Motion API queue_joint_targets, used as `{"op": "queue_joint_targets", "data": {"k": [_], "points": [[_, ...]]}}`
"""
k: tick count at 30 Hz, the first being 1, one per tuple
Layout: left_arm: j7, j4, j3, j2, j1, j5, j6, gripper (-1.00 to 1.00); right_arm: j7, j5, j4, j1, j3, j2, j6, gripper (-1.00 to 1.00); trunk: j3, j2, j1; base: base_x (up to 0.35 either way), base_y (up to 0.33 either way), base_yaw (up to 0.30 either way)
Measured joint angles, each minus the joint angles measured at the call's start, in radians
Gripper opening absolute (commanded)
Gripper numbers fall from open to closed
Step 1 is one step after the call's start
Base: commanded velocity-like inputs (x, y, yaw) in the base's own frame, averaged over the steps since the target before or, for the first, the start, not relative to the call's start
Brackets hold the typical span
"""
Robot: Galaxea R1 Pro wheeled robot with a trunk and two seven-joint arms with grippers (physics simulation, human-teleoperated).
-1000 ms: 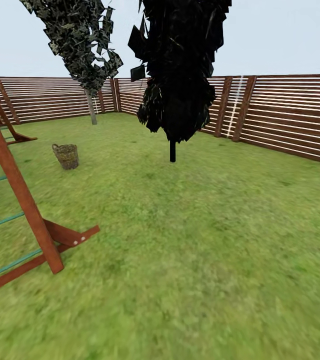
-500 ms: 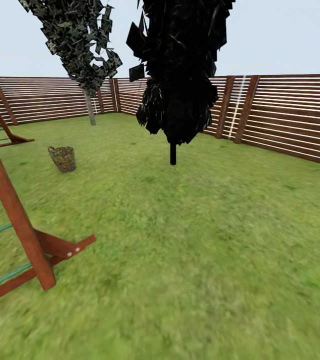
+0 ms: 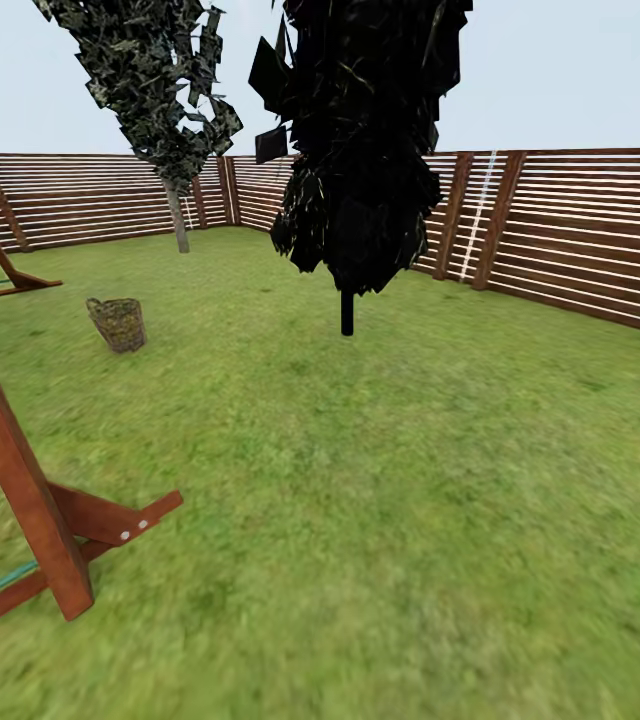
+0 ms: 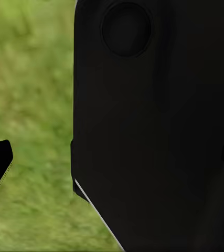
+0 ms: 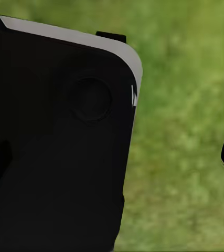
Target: Take the three Easter eggs out of the wicker basket on the lawn in the garden, then place them on the lawn next to a single tree (choose any tree) so that all three eggs are next to the same tree and none are left in the basket.
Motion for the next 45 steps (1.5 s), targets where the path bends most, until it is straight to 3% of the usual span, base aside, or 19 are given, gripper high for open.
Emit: {"op": "queue_joint_targets", "data": {"k": [29, 45], "points": [[0.000, 0.000, 0.000, 0.000, 0.000, 0.000, 0.000, 1.00, -0.001, 0.002, 0.000, 0.000, 0.000, 0.004, 0.000, 1.00, 0.000, 0.000, 0.000, 0.328, 0.000, 0.003], [0.000, 0.000, 0.000, 0.000, 0.000, 0.000, 0.000, 1.00, -0.001, 0.002, 0.000, -0.001, 0.000, 0.004, 0.000, 1.00, 0.000, 0.000, 0.000, 0.328, 0.000, 0.197]]}}
